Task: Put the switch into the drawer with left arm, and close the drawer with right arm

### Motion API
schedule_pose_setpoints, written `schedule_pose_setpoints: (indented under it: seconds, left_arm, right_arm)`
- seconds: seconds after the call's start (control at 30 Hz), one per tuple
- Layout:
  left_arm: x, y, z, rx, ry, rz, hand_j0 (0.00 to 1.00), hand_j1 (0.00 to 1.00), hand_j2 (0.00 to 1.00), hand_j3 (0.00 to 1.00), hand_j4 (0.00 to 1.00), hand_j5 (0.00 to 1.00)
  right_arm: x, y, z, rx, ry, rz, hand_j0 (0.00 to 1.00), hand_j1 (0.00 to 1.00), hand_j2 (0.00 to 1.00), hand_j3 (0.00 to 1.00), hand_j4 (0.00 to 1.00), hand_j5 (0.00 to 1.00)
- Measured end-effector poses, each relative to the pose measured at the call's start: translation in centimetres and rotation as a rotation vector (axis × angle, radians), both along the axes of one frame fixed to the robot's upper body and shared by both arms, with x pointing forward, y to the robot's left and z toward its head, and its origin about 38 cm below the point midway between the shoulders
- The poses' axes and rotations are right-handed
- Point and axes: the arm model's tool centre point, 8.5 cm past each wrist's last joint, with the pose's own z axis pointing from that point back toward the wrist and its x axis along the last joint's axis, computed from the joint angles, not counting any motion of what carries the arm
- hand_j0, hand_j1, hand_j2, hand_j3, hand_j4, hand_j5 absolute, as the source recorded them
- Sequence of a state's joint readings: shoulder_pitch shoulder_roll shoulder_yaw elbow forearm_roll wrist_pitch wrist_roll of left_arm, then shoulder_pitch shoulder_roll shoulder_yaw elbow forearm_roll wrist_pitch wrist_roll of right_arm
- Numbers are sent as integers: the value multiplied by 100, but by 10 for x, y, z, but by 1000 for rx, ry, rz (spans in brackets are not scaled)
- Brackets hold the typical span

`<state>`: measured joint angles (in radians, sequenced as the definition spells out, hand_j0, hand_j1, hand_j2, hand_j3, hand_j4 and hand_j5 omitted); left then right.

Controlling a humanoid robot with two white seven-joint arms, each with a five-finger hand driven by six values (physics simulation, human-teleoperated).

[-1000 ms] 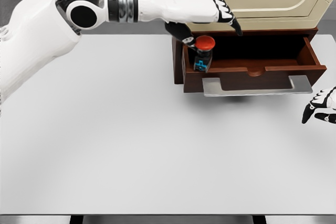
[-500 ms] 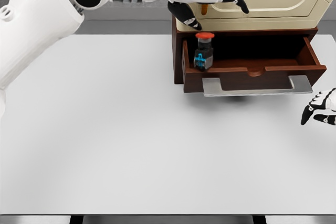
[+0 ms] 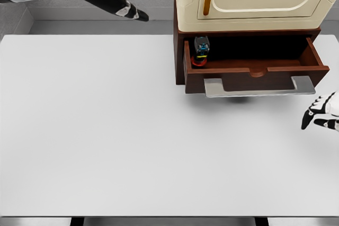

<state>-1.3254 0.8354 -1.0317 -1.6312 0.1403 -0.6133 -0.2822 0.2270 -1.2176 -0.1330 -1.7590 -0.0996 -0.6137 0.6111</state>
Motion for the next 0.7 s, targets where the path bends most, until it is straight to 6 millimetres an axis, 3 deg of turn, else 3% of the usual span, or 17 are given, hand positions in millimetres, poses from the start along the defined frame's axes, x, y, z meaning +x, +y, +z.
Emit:
schedule_pose_setpoints:
  seconds: [0.13, 0.3, 0.43, 0.47, 0.6, 0.7]
  left_arm:
    - [-3, 25, -11, -22, 45, 44, 95, 95, 95, 95, 95, 95]
    - [-4, 29, -23, -24, 78, 50, 96, 96, 96, 96, 96, 96]
    - [-2, 31, -73, -7, 187, 60, 96, 96, 96, 96, 96, 96]
    - [-2, 32, -77, -1, 190, 64, 97, 97, 97, 97, 97, 97]
    - [-4, 39, -132, 48, 283, 95, 97, 97, 97, 97, 97, 97]
    - [-3, 34, -142, 93, 257, 96, 100, 100, 100, 100, 100, 100]
  right_arm:
    - [0, 1, -2, 0, 7, 2, 47, 47, 47, 47, 47, 47]
    - [1, 1, 0, 1, -1, 4, 42, 42, 42, 42, 42, 42]
    - [2, 2, 2, -10, 1, 9, 41, 41, 41, 41, 41, 41]
    - [2, 2, 2, -11, 3, 10, 41, 41, 41, 41, 41, 41]
    - [2, 3, 0, -14, 7, 15, 42, 42, 42, 42, 42, 42]
    - [9, 7, 11, -14, -29, 26, 42, 42, 42, 42, 42, 42]
